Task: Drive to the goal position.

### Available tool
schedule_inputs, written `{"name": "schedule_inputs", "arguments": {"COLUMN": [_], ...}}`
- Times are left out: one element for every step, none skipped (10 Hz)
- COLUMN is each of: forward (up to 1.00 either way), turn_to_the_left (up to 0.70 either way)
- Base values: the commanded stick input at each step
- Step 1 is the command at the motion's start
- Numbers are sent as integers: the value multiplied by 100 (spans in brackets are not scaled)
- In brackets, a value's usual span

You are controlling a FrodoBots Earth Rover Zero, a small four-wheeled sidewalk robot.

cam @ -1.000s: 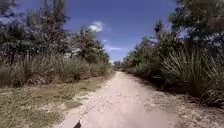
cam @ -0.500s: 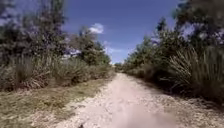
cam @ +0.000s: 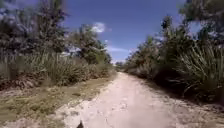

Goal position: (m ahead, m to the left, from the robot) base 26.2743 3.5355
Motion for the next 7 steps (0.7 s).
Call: {"name": "schedule_inputs", "arguments": {"forward": [70,70,70,70,70,70,70], "turn_to_the_left": [0,-27,-9,0,0,0,0]}}
